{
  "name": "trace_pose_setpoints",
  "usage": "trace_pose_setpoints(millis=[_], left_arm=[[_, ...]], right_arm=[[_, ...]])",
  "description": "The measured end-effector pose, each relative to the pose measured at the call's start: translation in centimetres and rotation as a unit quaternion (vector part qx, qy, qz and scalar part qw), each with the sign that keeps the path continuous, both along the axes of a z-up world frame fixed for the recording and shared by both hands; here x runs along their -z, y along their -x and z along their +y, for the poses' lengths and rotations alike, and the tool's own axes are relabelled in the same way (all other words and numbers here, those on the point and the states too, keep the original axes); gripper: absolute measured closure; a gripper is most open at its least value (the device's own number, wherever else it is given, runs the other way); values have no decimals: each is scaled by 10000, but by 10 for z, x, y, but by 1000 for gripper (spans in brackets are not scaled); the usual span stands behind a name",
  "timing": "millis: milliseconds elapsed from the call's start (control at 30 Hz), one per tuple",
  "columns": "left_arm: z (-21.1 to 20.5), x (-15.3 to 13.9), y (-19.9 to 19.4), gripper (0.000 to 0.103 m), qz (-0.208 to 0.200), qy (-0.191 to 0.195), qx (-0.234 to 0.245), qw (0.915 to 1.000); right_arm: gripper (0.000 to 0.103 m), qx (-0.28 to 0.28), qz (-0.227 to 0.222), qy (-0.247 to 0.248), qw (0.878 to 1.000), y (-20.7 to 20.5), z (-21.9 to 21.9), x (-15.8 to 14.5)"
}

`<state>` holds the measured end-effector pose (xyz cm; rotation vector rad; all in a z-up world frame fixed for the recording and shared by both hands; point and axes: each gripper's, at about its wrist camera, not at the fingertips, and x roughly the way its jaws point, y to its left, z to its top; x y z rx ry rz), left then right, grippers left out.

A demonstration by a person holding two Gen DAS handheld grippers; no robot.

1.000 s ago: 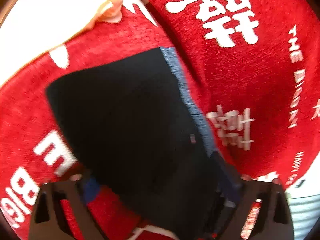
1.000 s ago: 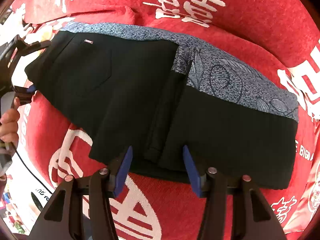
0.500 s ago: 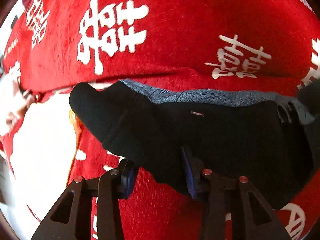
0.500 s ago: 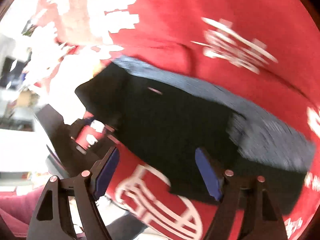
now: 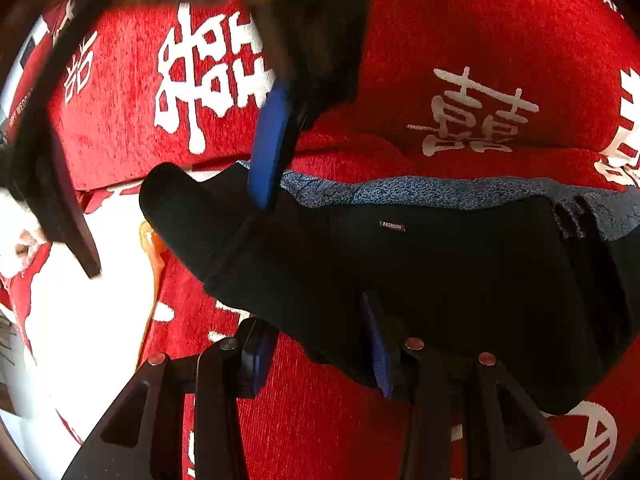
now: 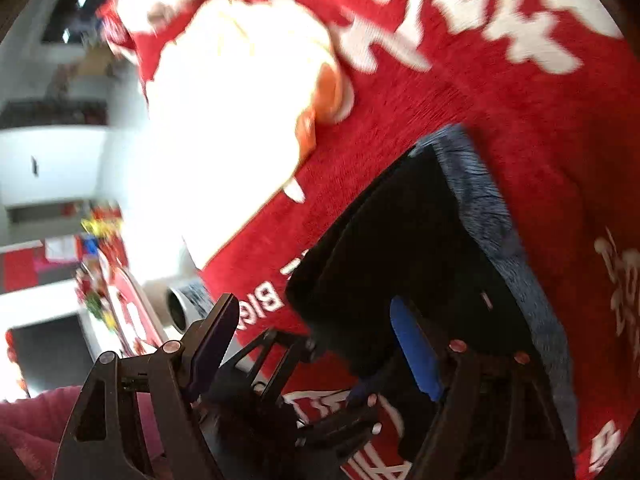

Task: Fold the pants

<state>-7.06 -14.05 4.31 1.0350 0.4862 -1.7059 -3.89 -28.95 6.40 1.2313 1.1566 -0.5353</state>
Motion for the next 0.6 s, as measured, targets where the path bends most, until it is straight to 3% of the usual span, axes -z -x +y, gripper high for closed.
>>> trace_pose_setpoints(millis=[67, 100, 133, 233, 400, 600], left_arm=[[2, -1, -2, 61, 0, -3, -8, 10000], [2, 0, -3, 61, 21, -50, -38, 10000], [0, 1, -5, 61, 96, -148, -65, 9998], [2, -6, -3, 61, 233, -152, 29, 9996], [8, -35, 16, 61, 447, -99, 288, 9985], [32, -77, 61, 61, 610, 57, 721, 9955]], right_arm=[[22, -73, 139, -171, 9997, -10, -7, 19], [28, -69, 247, -200, 9995, -10, -8, 24], [55, -61, 423, -196, 9989, -10, -10, 30], [77, 110, 401, -18, 9991, 3, -7, 27], [80, 854, -350, 411, 9949, 59, 14, 0], [80, 1978, -1374, 841, 9669, 147, 61, -38]])
